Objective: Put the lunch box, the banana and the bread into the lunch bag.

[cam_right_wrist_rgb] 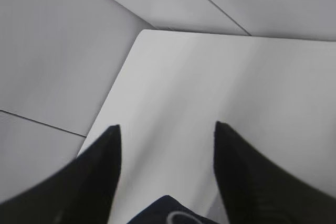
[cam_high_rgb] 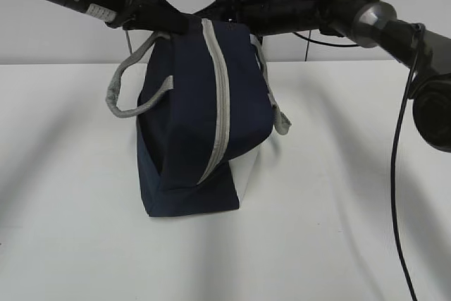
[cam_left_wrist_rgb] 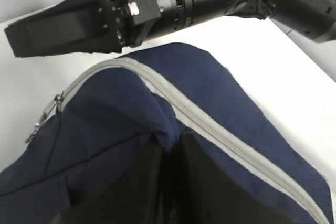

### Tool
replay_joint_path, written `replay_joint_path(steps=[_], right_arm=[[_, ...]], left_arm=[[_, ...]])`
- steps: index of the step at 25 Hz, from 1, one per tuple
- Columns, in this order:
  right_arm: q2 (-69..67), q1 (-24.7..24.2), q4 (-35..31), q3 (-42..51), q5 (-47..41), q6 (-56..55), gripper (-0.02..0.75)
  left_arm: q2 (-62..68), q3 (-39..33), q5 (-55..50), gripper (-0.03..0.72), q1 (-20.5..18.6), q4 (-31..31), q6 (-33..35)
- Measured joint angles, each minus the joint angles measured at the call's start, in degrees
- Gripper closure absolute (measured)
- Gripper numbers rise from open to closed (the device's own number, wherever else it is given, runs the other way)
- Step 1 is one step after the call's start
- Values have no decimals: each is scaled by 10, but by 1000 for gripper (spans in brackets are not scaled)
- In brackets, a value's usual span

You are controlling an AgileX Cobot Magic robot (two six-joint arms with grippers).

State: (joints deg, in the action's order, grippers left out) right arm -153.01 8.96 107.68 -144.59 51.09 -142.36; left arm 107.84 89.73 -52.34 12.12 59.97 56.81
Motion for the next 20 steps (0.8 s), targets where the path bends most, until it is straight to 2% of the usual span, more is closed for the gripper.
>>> replay_joint_path(steps=[2,3,6,9,14,20], right_arm=[[8,0,0,0,-2,3,251],[15,0,0,0,-2,6,220],[34,-1,0,0,3,19,186],[61,-3,0,6,11,41,180],[136,-4,0,78,29,80,176],[213,-14,0,175,61,89,192]], left_arm=[[0,0,0,532,0,1,-5],[0,0,0,484,0,1,-9],[0,0,-1,352,0,1,-24],[0,0,5,272,-4,-19,-58],[-1,0,11,247,-43,-56,-155],[-27,0,10,244,-92,-80,-223]])
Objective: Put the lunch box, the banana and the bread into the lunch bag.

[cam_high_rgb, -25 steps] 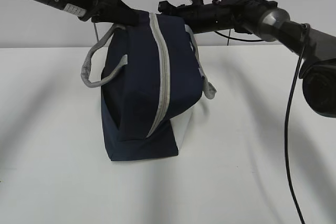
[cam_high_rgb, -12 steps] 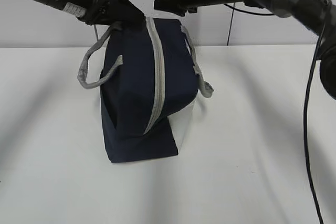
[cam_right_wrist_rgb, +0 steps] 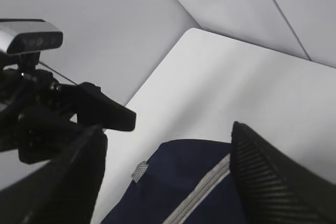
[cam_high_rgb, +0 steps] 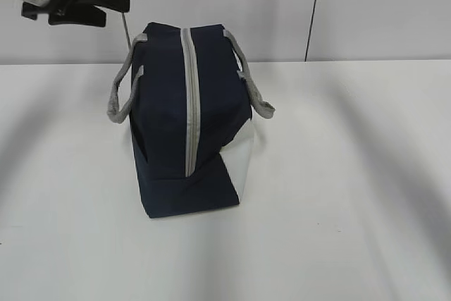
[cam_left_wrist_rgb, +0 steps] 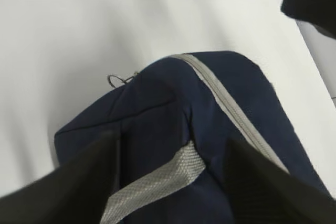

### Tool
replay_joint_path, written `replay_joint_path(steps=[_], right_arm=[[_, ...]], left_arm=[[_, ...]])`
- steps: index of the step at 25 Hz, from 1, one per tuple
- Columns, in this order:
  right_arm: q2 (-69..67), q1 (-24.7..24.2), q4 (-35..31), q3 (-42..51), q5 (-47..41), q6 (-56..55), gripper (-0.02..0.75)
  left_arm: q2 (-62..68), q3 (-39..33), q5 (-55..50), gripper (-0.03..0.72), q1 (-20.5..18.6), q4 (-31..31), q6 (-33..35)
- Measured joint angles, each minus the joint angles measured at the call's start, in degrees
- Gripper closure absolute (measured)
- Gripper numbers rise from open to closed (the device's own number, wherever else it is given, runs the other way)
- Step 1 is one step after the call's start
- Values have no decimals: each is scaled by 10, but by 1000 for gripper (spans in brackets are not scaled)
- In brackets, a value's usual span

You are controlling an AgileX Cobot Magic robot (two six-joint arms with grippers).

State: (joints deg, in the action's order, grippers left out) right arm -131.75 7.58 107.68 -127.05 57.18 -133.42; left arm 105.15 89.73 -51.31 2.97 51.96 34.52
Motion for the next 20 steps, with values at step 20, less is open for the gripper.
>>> replay_joint_path(steps=[20], right_arm=[[109,1,0,115,-165,37,244]], left_arm=[[-94,1,-63,263,-15,-103,-121]])
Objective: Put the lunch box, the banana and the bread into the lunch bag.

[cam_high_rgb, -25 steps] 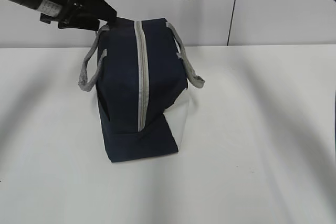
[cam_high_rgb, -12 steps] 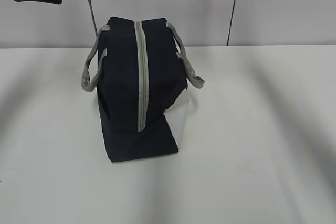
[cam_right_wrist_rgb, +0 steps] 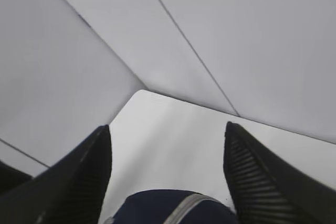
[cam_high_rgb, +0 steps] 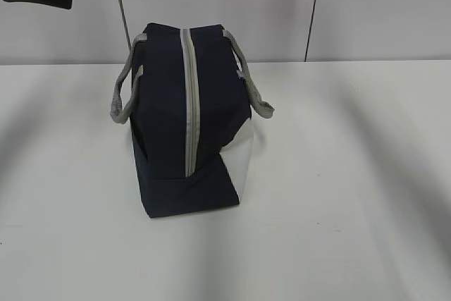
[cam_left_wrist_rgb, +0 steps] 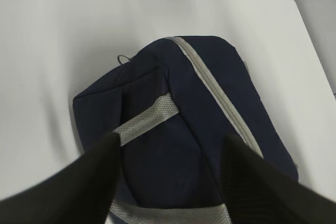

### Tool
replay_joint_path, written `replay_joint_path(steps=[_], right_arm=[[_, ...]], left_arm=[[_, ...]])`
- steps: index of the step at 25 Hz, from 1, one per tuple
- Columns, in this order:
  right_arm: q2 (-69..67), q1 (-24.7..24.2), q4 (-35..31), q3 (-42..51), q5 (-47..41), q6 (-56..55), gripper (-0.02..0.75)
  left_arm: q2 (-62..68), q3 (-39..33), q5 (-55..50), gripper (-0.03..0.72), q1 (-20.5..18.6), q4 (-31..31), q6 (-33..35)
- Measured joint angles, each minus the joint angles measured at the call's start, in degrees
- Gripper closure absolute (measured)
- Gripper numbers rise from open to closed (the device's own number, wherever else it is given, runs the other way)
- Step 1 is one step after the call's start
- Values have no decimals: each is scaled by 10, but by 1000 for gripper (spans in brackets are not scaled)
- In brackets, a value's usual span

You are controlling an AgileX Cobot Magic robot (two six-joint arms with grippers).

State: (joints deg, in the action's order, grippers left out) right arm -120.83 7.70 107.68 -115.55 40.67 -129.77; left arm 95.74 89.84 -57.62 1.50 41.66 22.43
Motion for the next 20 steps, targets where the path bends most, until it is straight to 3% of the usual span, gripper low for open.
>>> replay_joint_path(steps=[13,20], right_arm=[[132,35,-6,236,-153,103,247],[219,66,-10,344,-179,147,247]], left_arm=[[-57,-9,-14,295,0,-69,-55],[-136,-99,-13,307,0,-73,-59]])
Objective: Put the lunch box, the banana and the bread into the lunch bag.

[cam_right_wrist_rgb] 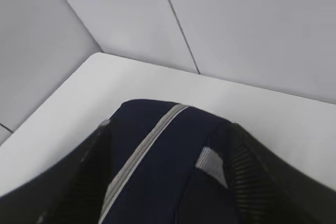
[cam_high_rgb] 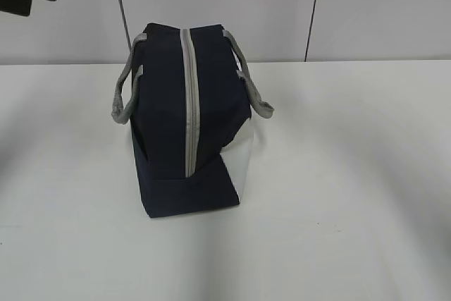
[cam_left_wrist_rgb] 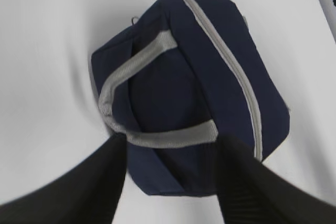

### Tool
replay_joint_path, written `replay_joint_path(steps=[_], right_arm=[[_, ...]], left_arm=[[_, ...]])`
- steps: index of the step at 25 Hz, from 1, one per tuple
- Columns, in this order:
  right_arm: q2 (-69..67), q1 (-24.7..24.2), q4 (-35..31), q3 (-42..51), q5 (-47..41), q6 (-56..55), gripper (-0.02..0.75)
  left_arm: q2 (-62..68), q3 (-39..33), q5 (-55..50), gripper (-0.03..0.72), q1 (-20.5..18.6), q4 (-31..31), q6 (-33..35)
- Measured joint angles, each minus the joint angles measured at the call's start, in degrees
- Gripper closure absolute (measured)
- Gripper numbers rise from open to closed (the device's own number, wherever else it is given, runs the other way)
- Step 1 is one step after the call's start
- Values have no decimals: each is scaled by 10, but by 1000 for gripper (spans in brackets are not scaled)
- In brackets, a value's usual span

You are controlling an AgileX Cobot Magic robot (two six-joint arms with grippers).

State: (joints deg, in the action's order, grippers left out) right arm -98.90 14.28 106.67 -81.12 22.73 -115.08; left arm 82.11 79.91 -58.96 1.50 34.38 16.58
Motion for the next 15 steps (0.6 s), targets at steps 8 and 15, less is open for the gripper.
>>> replay_joint_path(steps=[8,15], right_arm=[[84,56,-2,99,-46,45,247],[144,59,-4,152,-51,46,247]], left_arm=[[-156,-142,7,308,0,-2,-10],[-317,-256,8,312,0,-80,-47]])
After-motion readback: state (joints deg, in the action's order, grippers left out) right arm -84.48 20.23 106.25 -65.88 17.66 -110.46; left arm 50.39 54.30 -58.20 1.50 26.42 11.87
